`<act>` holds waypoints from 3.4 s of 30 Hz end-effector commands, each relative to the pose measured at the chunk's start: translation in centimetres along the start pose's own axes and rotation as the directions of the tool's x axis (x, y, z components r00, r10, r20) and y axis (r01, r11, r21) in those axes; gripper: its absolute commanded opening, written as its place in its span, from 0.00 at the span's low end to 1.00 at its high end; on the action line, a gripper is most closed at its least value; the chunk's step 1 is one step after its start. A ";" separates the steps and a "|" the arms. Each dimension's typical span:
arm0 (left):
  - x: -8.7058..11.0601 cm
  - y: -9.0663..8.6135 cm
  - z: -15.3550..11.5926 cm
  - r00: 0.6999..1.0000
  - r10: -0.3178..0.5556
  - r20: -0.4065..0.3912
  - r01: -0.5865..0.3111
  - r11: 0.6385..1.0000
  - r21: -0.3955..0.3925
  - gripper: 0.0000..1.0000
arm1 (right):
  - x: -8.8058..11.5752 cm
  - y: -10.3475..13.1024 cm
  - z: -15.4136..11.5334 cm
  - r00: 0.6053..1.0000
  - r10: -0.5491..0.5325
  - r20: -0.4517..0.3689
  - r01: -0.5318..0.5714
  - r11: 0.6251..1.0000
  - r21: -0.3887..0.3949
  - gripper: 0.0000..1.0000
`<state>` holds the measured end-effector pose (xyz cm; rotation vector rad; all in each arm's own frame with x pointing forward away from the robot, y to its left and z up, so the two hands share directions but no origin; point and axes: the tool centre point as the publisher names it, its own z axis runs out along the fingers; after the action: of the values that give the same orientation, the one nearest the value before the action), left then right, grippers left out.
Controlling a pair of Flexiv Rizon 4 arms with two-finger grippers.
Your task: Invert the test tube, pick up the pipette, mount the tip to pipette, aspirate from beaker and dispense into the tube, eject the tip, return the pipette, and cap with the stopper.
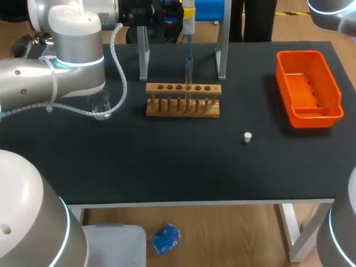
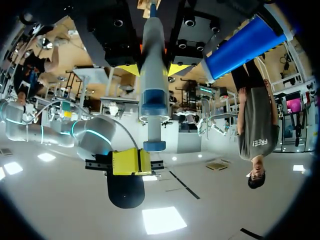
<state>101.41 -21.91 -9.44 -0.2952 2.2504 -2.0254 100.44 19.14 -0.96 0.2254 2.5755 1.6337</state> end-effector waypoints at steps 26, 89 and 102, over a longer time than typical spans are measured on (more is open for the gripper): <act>0.0 0.0 0.0 1.000 0.001 0.001 -0.001 1.000 0.000 0.00 | -0.7 1.3 0.2 1.000 -0.015 0.007 0.015 1.000 -0.011 0.00; 0.0 0.0 0.0 1.000 0.001 0.001 -0.001 1.000 0.000 0.00 | -0.9 -2.4 2.1 0.999 0.051 -0.011 -0.051 0.998 0.035 0.00; 0.0 0.0 0.0 1.000 0.001 0.001 -0.001 1.000 0.000 0.00 | -0.9 -1.1 1.3 0.999 0.036 -0.004 -0.036 0.999 0.020 0.00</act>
<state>101.38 -21.89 -9.78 -0.2928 2.2488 -2.0268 101.67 19.95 -2.65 0.2748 2.6080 1.6259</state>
